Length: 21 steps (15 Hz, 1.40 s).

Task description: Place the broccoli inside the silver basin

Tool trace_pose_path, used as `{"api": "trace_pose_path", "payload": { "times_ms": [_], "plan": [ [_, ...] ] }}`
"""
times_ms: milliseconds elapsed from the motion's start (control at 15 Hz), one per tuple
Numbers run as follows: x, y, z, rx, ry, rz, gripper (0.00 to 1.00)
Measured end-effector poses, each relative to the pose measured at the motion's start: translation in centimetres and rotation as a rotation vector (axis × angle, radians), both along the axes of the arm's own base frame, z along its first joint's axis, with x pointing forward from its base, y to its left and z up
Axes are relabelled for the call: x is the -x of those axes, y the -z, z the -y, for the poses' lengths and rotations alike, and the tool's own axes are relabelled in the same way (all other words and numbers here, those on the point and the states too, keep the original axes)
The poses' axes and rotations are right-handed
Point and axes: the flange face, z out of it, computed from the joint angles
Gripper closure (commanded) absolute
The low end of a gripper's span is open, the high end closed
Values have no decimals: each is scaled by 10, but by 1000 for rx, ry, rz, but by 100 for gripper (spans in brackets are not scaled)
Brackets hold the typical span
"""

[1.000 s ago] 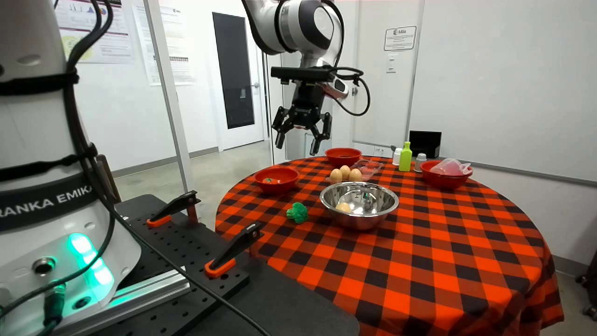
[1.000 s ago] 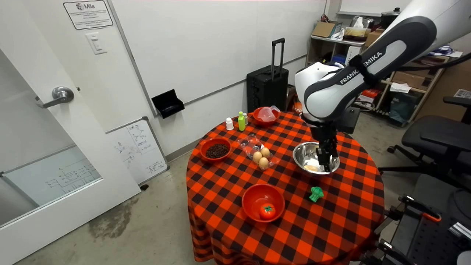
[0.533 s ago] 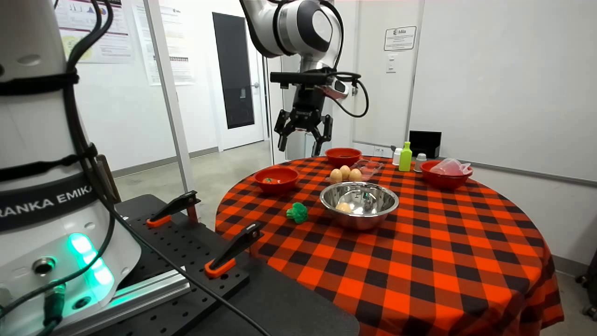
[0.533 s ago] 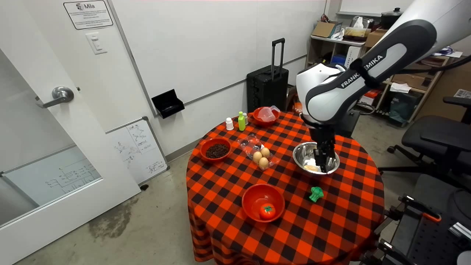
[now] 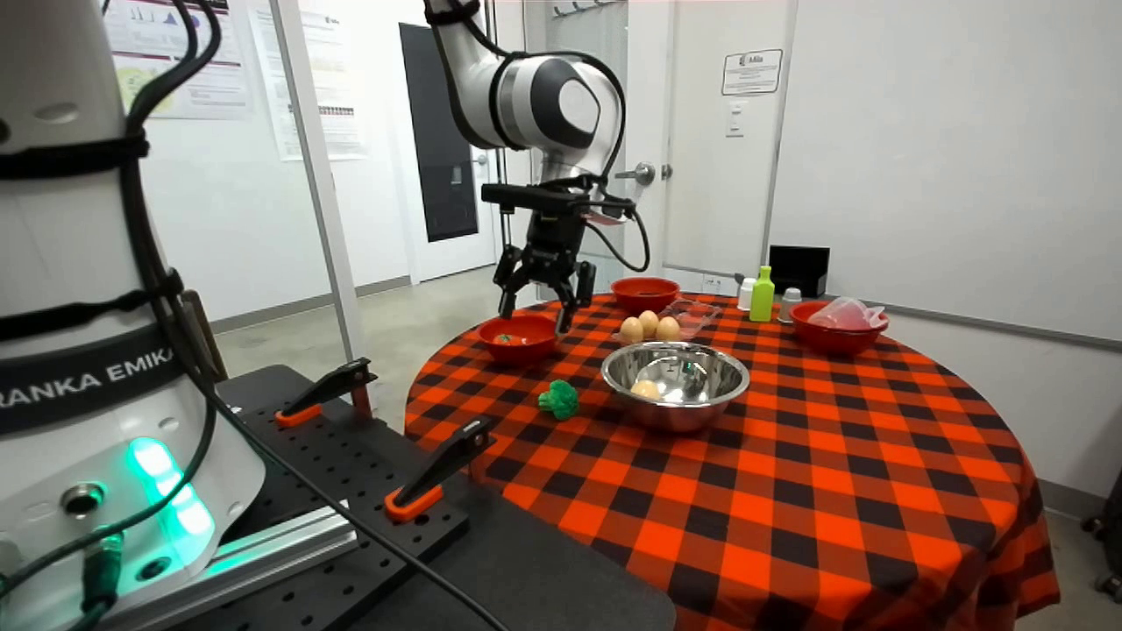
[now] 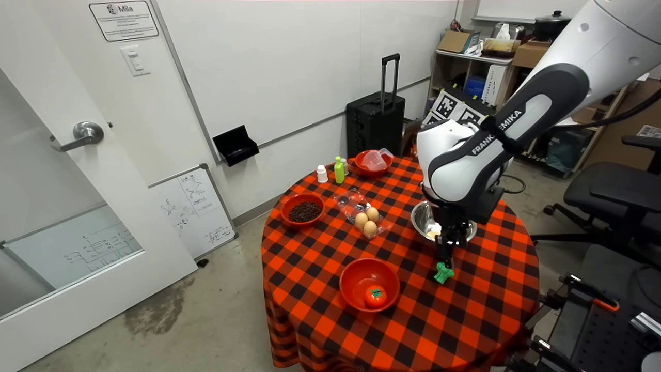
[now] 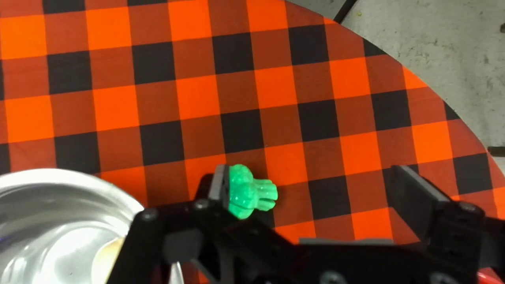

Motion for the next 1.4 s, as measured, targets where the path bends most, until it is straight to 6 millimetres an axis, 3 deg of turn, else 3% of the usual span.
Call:
{"api": "trace_pose_path", "payload": {
  "times_ms": [733,1400],
  "plan": [
    [17,66,-5,28,69,-10,0],
    [19,86,-11,141,50,-10,0]
  ]
}}
